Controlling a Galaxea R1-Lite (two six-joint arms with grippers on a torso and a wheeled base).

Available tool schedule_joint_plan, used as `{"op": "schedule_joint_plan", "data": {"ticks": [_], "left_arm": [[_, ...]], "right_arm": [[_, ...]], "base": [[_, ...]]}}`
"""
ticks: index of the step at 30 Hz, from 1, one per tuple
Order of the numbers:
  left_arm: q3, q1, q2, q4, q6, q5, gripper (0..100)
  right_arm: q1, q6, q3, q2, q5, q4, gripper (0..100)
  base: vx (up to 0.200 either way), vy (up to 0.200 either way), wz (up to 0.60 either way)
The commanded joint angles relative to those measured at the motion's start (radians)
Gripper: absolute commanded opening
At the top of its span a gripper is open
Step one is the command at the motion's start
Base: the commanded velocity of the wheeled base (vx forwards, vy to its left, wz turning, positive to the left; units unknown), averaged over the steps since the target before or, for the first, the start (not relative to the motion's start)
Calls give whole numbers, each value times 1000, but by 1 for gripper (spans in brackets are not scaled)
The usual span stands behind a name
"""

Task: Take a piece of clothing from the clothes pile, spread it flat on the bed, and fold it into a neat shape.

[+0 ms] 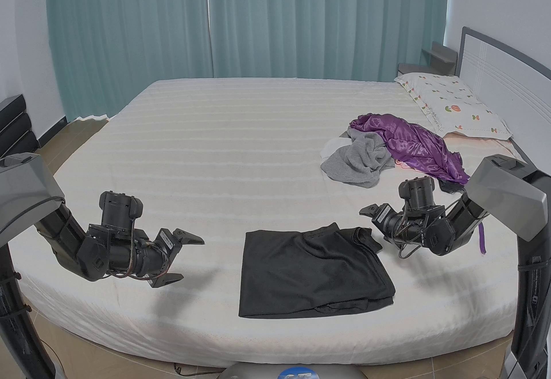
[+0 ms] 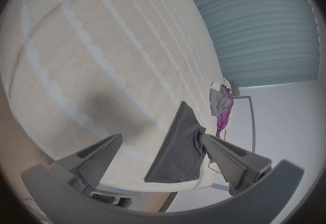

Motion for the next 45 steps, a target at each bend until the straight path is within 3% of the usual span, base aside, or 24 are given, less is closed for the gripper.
{"op": "schedule_joint_plan", "data": {"ticks": [1, 6, 13, 25, 26, 33, 41, 45], "left_arm": [[0, 0, 1, 0, 0, 0, 100], [0, 0, 1, 0, 0, 0, 100], [0, 0, 1, 0, 0, 0, 100], [0, 0, 1, 0, 0, 0, 100], [0, 0, 1, 0, 0, 0, 100], [0, 0, 1, 0, 0, 1, 100], [-24, -14, 28, 0, 0, 41, 100], [-127, -66, 89, 4, -1, 149, 100]], "right_arm": [[-25, 1, 52, -72, 9, -18, 100], [-5, -6, 95, -130, 46, -62, 100], [87, -11, 126, -139, 82, -56, 100], [113, -184, 55, -4, 58, -54, 100], [111, -195, 45, 2, 50, -54, 0], [91, -217, -12, 30, -16, -54, 0], [13, -175, -17, 13, -13, -62, 0], [-8, -117, -20, 16, -2, -62, 0]], "base": [[0, 0, 0], [0, 0, 0], [0, 0, 0], [0, 0, 0], [0, 0, 0], [0, 0, 0], [0, 0, 0], [0, 0, 0]]}}
